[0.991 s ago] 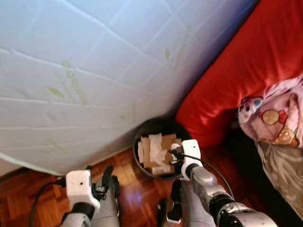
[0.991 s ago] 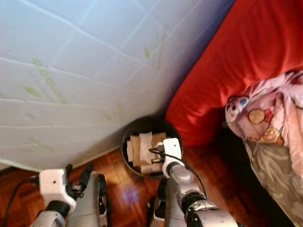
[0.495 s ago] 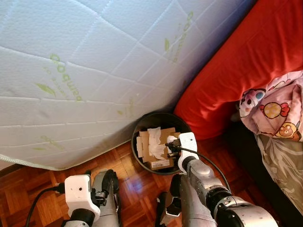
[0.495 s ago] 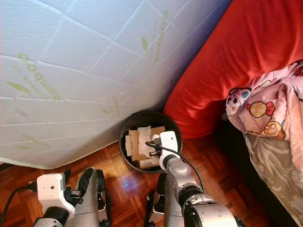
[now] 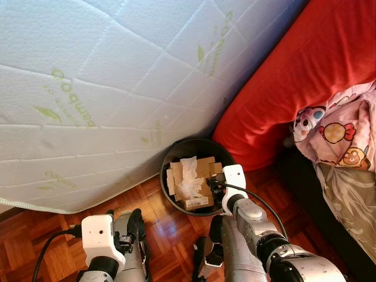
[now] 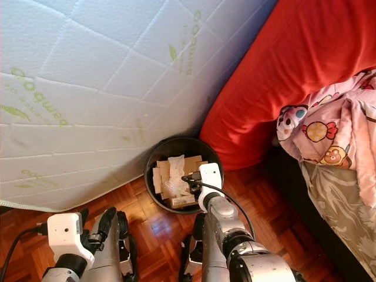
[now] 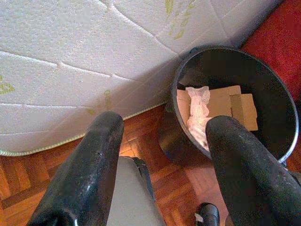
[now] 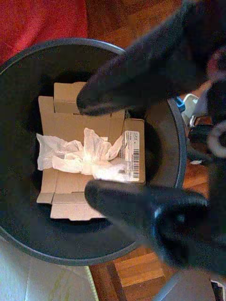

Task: Clean up the room

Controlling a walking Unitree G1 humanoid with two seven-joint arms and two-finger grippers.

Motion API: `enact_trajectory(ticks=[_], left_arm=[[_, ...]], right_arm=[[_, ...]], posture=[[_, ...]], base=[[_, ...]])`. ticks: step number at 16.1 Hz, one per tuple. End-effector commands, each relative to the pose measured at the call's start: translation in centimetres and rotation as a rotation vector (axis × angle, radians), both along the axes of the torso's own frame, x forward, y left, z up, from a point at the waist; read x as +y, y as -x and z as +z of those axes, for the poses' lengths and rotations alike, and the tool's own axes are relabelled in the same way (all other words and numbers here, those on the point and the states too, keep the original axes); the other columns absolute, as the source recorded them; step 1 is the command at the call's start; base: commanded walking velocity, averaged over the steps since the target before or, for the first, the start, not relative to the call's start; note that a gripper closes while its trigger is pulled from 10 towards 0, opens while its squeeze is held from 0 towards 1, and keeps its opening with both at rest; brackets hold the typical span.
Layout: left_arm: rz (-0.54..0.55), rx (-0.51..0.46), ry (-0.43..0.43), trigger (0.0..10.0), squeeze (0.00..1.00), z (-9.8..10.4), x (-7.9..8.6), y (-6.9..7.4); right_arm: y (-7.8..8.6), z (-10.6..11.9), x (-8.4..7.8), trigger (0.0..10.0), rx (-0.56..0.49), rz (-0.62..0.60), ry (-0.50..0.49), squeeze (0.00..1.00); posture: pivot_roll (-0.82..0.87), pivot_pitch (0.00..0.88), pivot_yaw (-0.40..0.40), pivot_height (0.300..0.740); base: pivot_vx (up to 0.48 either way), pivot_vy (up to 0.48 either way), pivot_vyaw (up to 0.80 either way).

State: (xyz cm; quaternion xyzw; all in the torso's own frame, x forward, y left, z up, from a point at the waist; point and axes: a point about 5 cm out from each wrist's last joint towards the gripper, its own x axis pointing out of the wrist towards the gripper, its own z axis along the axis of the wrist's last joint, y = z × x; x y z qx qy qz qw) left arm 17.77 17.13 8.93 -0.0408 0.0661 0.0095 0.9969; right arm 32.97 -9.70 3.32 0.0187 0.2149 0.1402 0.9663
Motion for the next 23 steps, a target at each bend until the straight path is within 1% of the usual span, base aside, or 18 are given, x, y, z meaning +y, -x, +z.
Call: enact_trajectory(ticks=[1, 2, 3, 4, 5, 7, 8, 9, 10, 11, 13, 14, 15, 16, 18, 21, 22, 23], left_arm=[[0.001, 0.041, 0.01, 10.0, 0.0, -0.7, -0.1, 0.5], [0.001, 0.042, 0.01, 10.0, 0.0, -0.7, 0.0, 0.4], [0.001, 0.043, 0.009, 10.0, 0.0, -0.9, 0.0, 0.1], [0.002, 0.044, 0.009, 10.0, 0.0, -1.0, 0.1, 0.0], [0.005, 0.05, 0.009, 10.0, 0.0, -1.4, 0.3, -0.3], [0.006, 0.071, 0.006, 10.0, 0.0, -2.5, 0.7, -0.9], [0.004, 0.074, 0.004, 10.0, 0.0, -2.6, 0.8, -1.0], [-0.008, 0.092, -0.005, 10.0, 0.0, -3.4, 1.1, -1.6], [-0.021, 0.119, -0.018, 10.0, 0.0, -4.5, 1.7, -2.5], [-0.029, 0.137, -0.026, 10.0, 0.0, -5.1, 2.1, -2.9], [-0.027, 0.169, -0.034, 10.0, 0.0, -6.4, 2.7, -3.6], [-0.022, 0.195, -0.034, 10.0, 0.0, -7.4, 3.1, -4.2], [-0.033, 0.231, -0.032, 10.0, 0.0, -8.3, 3.3, -4.9], [-0.035, 0.245, -0.035, 10.0, 0.0, -8.6, 3.4, -4.9], [-0.034, 0.288, -0.045, 10.0, 0.0, -9.7, 4.1, -5.5], [-0.005, 0.328, -0.047, 10.0, 0.0, -10.6, 5.1, -6.0], [0.009, 0.358, -0.041, 10.0, 0.0, -11.2, 5.3, -6.1], [0.009, 0.358, -0.041, 10.0, 0.0, -11.2, 5.3, -6.1]], right_arm=[[0.9, -1.2, -0.5, 10.0, 0.043, -0.02, -0.003, 1.0], [0.8, -1.1, -0.5, 10.0, 0.041, -0.019, 0.0, 0.38], [0.7, -1.0, -0.8, 10.0, 0.037, -0.044, -0.024, 0.0], [0.7, -1.0, -1.0, 10.0, 0.037, -0.059, -0.035, 0.0], [0.9, -1.2, -1.7, 10.0, 0.029, -0.093, -0.066, 0.0], [2.2, -2.5, -4.4, 10.0, 0.042, -0.231, -0.112, 0.0], [2.4, -2.8, -4.7, 10.0, 0.046, -0.241, -0.111, 0.0], [3.6, -3.8, -6.0, 10.0, 0.069, -0.258, -0.104, 0.0], [5.1, -5.1, -6.8, 10.0, 0.114, -0.273, -0.086, 0.0], [6.2, -6.0, -7.2, 10.0, 0.145, -0.275, -0.065, 0.0], [7.8, -7.2, -7.8, 10.0, 0.186, -0.294, -0.058, 0.0], [8.8, -7.9, -8.1, 10.0, 0.216, -0.323, -0.061, 0.0], [9.4, -8.4, -7.8, 10.0, 0.25, -0.328, -0.054, 0.0], [9.6, -8.6, -7.6, 10.0, 0.259, -0.323, -0.045, 0.0], [10.3, -9.1, -6.9, 10.0, 0.298, -0.314, -0.04, 0.0], [10.7, -9.5, -6.1, 10.0, 0.322, -0.279, -0.047, 0.0], [10.9, -9.7, -6.1, 10.0, 0.343, -0.262, -0.018, 0.0], [10.9, -9.7, -6.1, 10.0, 0.343, -0.262, -0.018, 0.0]], posture=[[0.23, 0.451, -0.165, 0.611], [0.23, 0.45, -0.164, 0.611], [0.23, 0.436, -0.162, 0.611], [0.22, 0.428, -0.163, 0.611], [0.22, 0.401, -0.156, 0.615], [0.21, 0.334, -0.139, 0.64], [0.21, 0.334, -0.139, 0.645], [0.2, 0.273, -0.124, 0.655], [0.18, 0.236, -0.12, 0.66], [0.17, 0.208, -0.115, 0.66], [0.17, 0.15, -0.099, 0.66], [0.16, 0.101, -0.082, 0.66], [0.14, 0.062, -0.07, 0.66], [0.14, 0.054, -0.068, 0.66], [0.13, 0.006, -0.055, 0.66], [0.14, 0.0, -0.054, 0.66], [0.14, 0.0, -0.06, 0.68], [0.14, 0.0, -0.06, 0.68]], base=[[0.0, 0.0, 0.0], [0.0, 0.0, 0.0], [0.0, 0.0, 0.0], [0.0, 0.0, 0.0], [0.0, 0.0, 0.0], [0.0, 0.0, 0.0], [0.0, 0.0, 0.0], [0.0, 0.0, 0.0], [0.0, 0.0, 0.0], [0.0, 0.0, 0.0], [0.0, 0.0, 0.0], [0.0, 0.0, 0.0], [0.0, 0.0, 0.0], [0.0, 0.0, 0.0], [0.0, 0.0, 0.0], [0.0, 0.0, 0.0], [0.0, 0.0, 0.0], [0.0, 0.0, 0.0]])
